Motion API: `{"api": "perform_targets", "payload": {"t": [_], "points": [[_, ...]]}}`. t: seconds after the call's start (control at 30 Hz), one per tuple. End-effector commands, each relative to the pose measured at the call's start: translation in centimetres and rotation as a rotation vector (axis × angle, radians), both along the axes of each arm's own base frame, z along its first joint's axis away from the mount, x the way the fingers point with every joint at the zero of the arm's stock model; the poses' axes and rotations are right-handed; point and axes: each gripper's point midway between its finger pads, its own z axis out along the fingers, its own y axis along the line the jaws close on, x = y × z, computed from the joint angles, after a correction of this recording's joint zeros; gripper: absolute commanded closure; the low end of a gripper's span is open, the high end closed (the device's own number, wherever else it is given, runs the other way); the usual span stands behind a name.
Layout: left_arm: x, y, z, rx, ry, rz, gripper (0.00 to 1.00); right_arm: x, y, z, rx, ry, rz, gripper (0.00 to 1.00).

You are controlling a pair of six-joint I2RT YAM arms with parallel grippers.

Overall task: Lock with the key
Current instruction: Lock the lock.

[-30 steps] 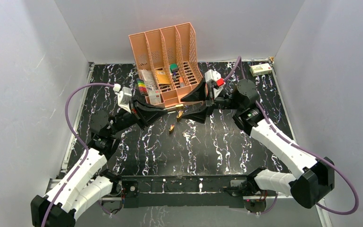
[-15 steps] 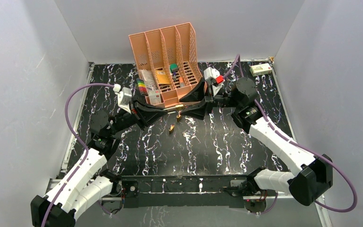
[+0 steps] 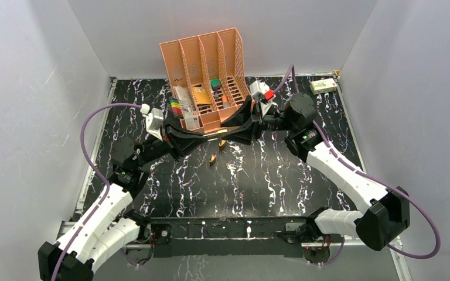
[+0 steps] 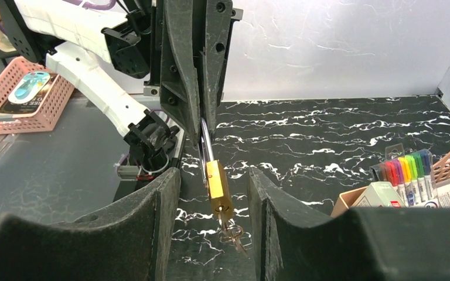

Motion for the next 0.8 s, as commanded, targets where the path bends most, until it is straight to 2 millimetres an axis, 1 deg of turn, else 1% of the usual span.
{"api": "perform_targets", "payload": {"t": [0.0,0.13,0.17,0.2,0.47,0.57,0.77], "points": [[-1.1,0.6,2.7,-0.043,-0.124,0.0,1.0,-0.4,-0.2,3.0,0.05,-0.072,0.018,0.47],[-1.0,0.6,2.7,-0.043,-0.122,0.004,1.0,-0.3,-0.1,2.8,0.042,-0.06,0.023,0.5],[-1.0,0.6,2.7,-0.043,-0.122,0.005,1.0,-0.3,-0.1,2.7,0.039,-0.056,0.024,0.51],[-1.0,0.6,2.8,-0.046,-0.124,0.008,1.0,-0.3,0.0,2.6,0.035,-0.05,0.026,0.55],[-0.8,0.7,2.8,-0.05,-0.122,0.02,1.0,-0.1,0.3,1.8,0.014,-0.023,0.046,0.62],[-0.8,0.7,2.7,-0.048,-0.12,0.018,1.0,-0.1,0.3,1.8,0.014,-0.024,0.046,0.67],[-0.8,0.7,2.5,-0.046,-0.123,0.021,1.0,0.0,0.4,1.8,0.013,-0.021,0.049,0.73]]}}
